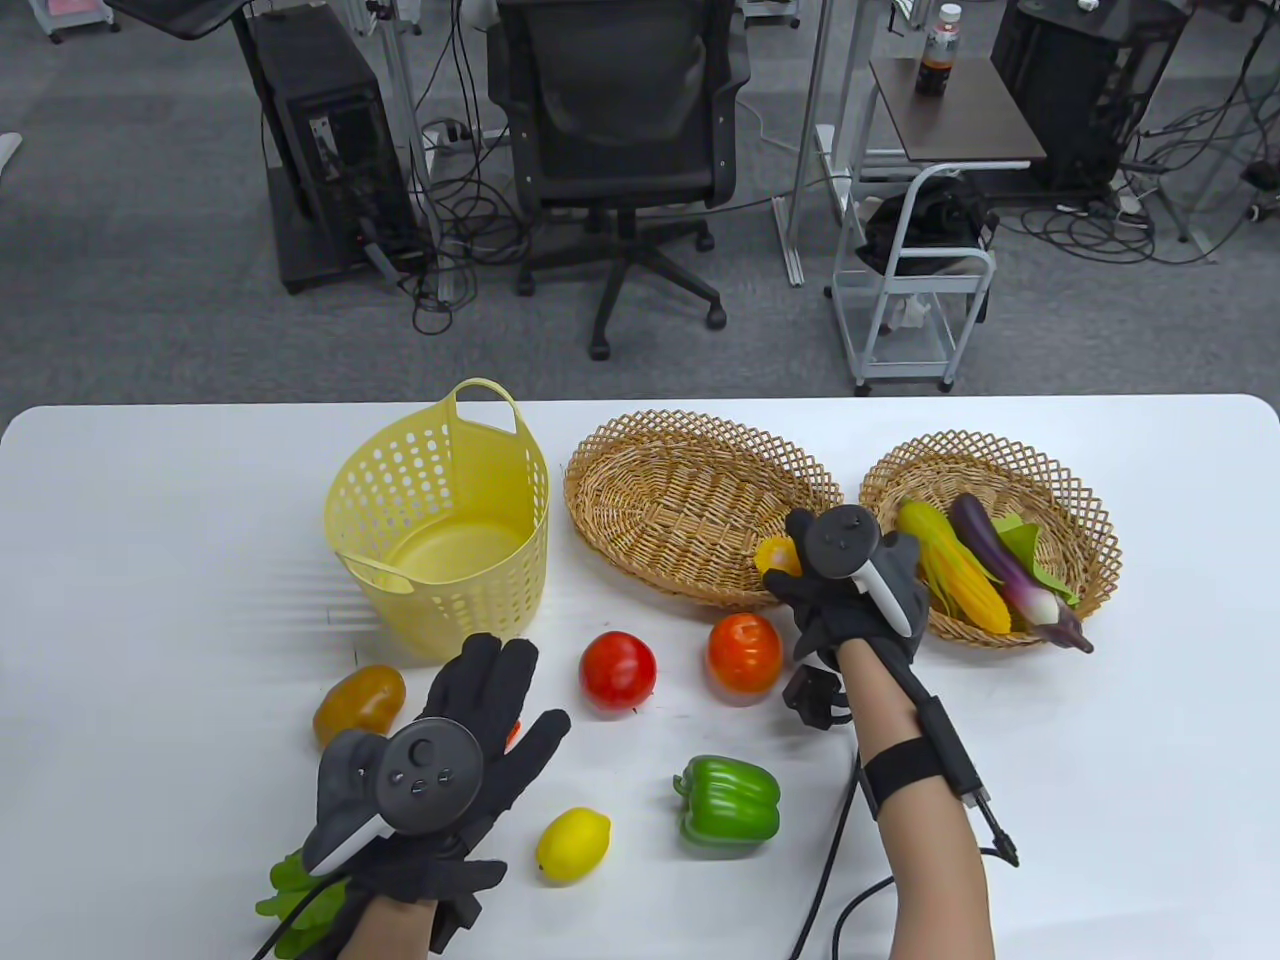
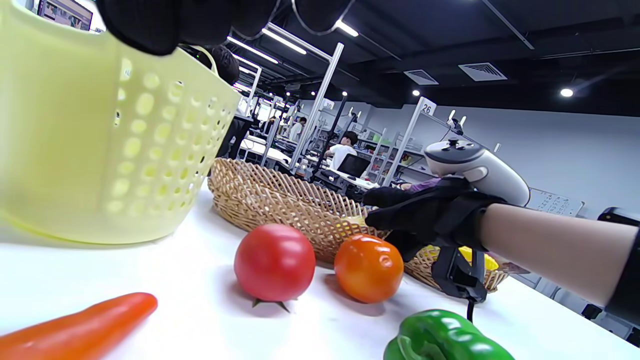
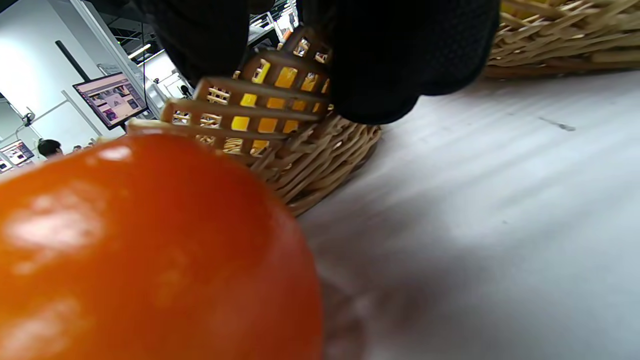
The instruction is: Place 10 objects into 3 containers
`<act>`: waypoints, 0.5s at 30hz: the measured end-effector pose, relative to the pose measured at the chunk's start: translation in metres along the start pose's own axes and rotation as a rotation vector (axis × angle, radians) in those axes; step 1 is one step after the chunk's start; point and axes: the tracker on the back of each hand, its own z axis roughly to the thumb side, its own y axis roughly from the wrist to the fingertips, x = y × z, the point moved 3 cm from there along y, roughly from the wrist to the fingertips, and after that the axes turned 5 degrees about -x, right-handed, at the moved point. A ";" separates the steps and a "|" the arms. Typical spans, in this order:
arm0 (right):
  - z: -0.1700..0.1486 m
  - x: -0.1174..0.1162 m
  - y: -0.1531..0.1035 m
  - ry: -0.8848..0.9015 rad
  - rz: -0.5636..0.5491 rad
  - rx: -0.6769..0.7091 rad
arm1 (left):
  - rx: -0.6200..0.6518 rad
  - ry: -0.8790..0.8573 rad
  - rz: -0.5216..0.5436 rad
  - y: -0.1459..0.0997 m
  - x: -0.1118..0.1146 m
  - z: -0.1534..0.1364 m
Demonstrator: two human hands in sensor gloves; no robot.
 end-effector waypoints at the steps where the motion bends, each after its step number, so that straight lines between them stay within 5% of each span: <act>1: -0.001 -0.001 0.000 -0.001 -0.002 -0.002 | 0.000 -0.001 0.001 0.000 0.000 0.000; 15: -0.001 0.010 -0.022 -0.024 -0.064 0.070 | 0.023 -0.029 0.038 -0.007 -0.010 0.000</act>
